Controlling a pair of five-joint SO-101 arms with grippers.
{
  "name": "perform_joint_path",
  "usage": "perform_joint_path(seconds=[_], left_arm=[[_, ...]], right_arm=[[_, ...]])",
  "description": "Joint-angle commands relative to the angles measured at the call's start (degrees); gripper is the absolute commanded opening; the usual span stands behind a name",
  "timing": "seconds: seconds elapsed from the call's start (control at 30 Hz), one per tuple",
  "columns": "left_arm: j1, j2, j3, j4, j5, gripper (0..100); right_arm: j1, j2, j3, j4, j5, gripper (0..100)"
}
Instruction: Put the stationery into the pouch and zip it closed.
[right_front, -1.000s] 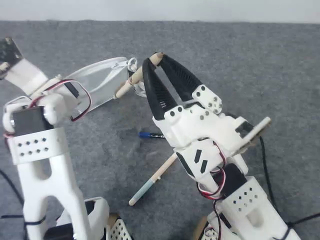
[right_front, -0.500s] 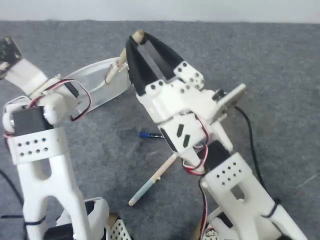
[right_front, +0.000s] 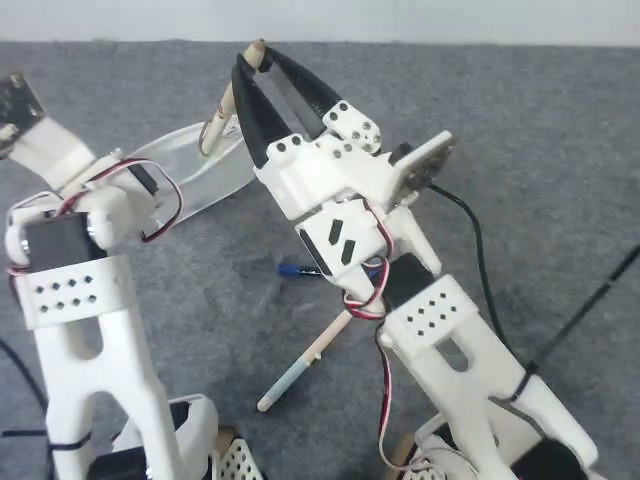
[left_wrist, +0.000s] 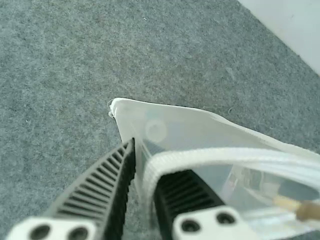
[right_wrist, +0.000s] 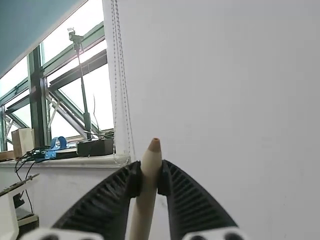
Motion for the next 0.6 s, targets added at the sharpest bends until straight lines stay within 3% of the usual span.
perform_joint_path(seconds=[0.0,0.4,0.57], left_arm=[[0.0,-0.53,-0.84,-1.67,1.05,1],[0.0,-0.53,-0.84,-1.67,1.05,1],[0.0,-0.53,-0.84,-1.67,1.05,1]], right_arm=[[-0.48,1.54,-3.43,-2.68,5.27,0.6],[-8.92,4.53,3.25,-2.95,24.35,0.9],[-8.22,4.18,5.1,-2.68,25.93,8.6]])
